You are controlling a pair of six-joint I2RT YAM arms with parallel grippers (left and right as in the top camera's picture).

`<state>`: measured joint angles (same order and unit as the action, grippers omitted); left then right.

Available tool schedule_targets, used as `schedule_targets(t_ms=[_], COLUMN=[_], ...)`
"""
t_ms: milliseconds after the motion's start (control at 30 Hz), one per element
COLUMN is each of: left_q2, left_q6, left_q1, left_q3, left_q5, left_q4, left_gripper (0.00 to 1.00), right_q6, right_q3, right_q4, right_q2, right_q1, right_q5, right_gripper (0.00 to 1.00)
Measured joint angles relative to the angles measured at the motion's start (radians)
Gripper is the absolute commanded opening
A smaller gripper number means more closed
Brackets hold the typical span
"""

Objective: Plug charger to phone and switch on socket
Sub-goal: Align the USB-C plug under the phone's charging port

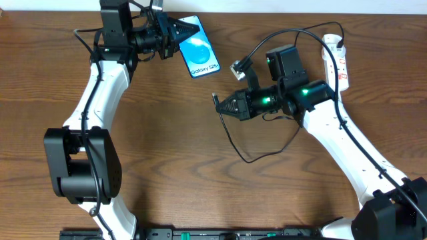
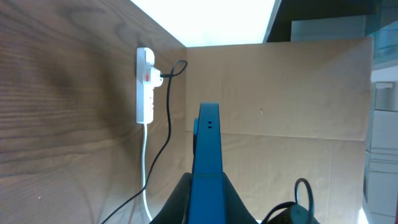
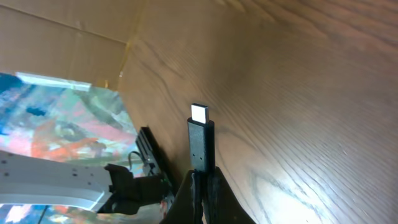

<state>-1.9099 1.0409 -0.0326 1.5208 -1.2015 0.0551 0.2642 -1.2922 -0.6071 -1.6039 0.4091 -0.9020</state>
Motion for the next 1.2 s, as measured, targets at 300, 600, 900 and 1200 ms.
schedule_targets(t_ms=[300, 600, 900, 1200], left_q2=[0.000, 0.000, 0.000, 0.000], left_q6=[-0.010, -0.018, -0.018, -0.021], left_q1=[0.000, 0.000, 0.000, 0.000], left_q3=[0.000, 0.000, 0.000, 0.000], left_q5=[-0.005, -0.013, -0.016, -0.016], left_q4=[0.000, -0.057, -0.074, -0.074], left_gripper=[0.07, 0.07, 0.07, 0.07], right_q6=[0.029, 0.063, 0.069, 0.076], right_q3=[0.000, 0.000, 0.000, 0.000], right_q4=[0.077, 0.142, 0.149, 0.161], right_q2=[0.000, 0.000, 0.000, 0.000], right_q1=[0.000, 0.000, 0.000, 0.009], right_q5=[-0.027, -0.045, -0.044, -0.042], right_gripper=[0.01, 0.01, 0.01, 0.01])
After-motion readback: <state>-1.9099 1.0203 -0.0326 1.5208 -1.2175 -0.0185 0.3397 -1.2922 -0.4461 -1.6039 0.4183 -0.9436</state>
